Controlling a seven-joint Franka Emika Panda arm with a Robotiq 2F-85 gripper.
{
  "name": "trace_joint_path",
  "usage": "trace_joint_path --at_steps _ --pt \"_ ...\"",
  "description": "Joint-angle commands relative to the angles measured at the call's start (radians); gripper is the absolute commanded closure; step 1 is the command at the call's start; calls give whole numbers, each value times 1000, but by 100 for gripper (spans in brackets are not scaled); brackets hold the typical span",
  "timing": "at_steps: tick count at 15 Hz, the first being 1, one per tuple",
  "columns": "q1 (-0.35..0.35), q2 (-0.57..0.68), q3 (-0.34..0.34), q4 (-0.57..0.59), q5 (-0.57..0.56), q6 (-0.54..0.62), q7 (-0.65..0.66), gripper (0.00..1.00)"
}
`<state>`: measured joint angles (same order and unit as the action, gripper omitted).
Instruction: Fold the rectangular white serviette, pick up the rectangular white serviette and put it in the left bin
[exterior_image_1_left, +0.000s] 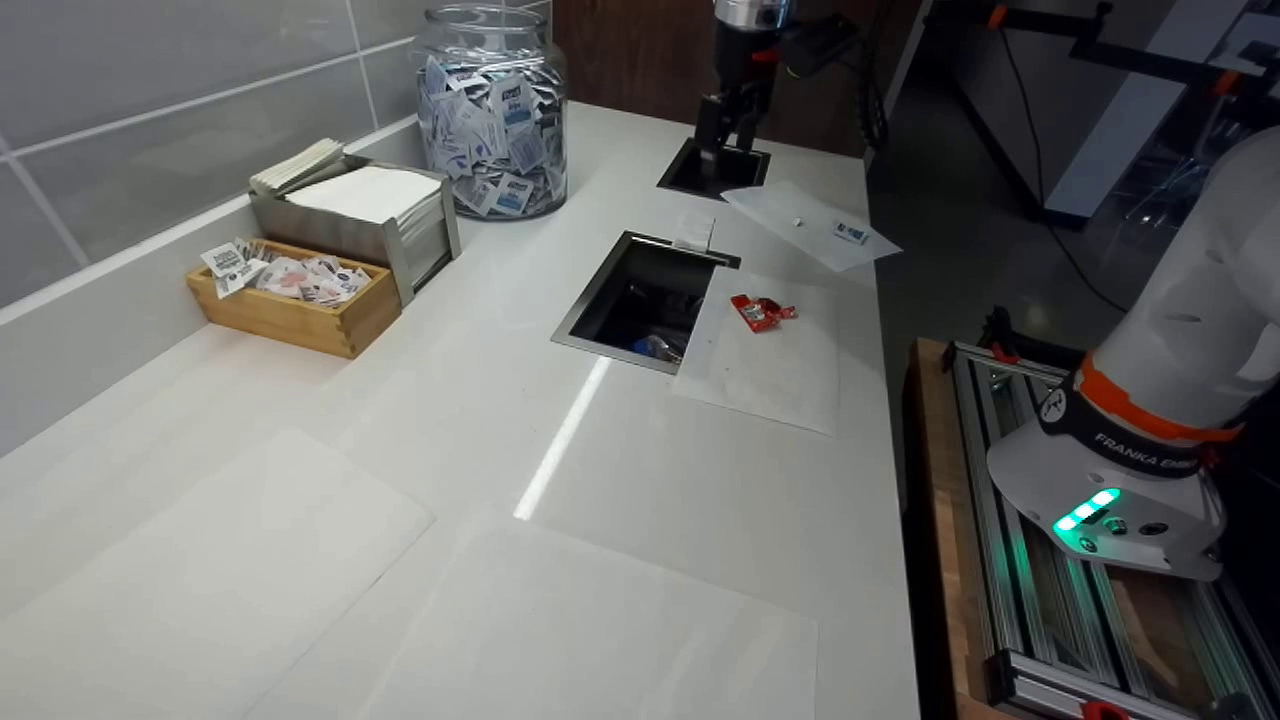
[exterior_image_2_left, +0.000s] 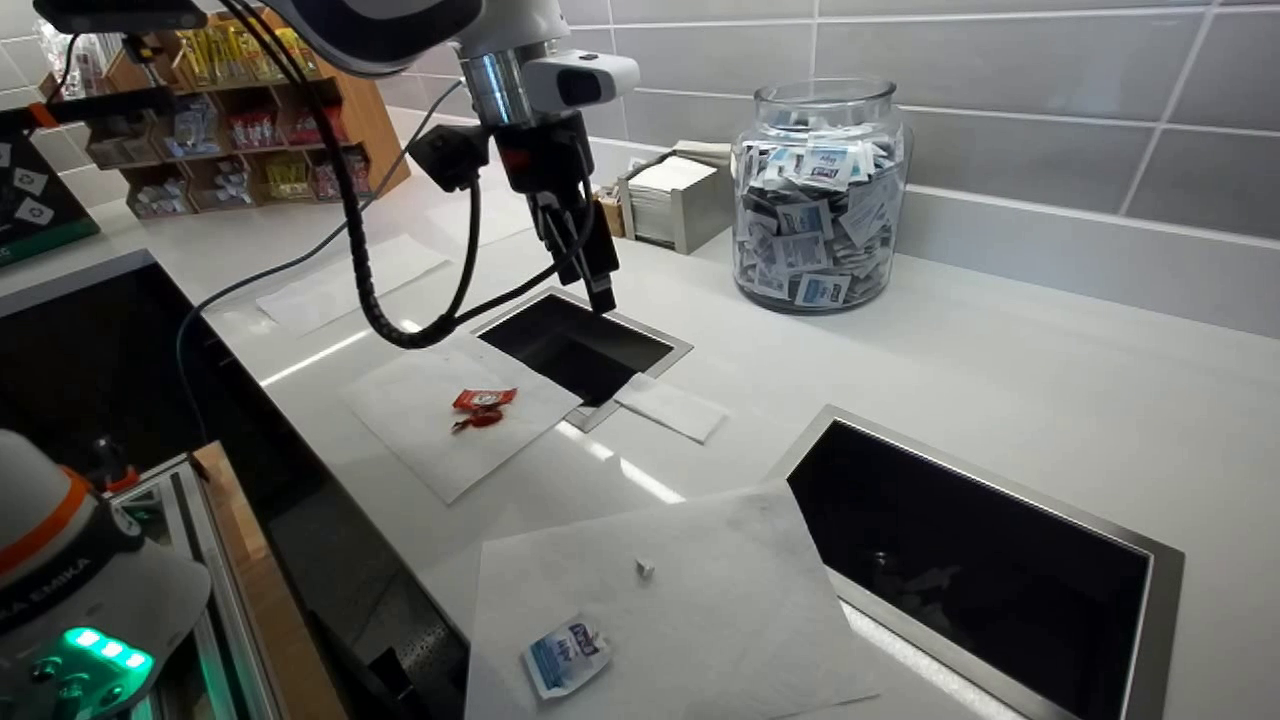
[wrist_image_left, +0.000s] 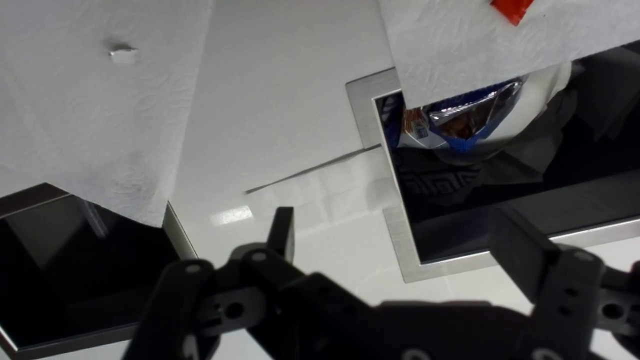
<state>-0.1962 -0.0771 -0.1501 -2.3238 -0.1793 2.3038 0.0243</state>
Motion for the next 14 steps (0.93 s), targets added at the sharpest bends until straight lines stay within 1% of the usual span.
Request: trace_joint_path --at_steps 1,2,3,6,7,11,13,14 --pt "7 39 -22 -10 33 54 -164 0" --pt "9 44 -26 -18 57 80 -242 0" --pt "6 53 -29 -20 58 103 -290 0" --pt "0 85 -35 -18 52 147 -391 0" --pt "0 96 -35 -19 75 163 -432 0" --pt "-13 155 -27 -8 256 185 -615 0" --pt "-26 179 -25 0 309 179 -666 0" --pt "-32 191 -26 5 317 176 -675 0"
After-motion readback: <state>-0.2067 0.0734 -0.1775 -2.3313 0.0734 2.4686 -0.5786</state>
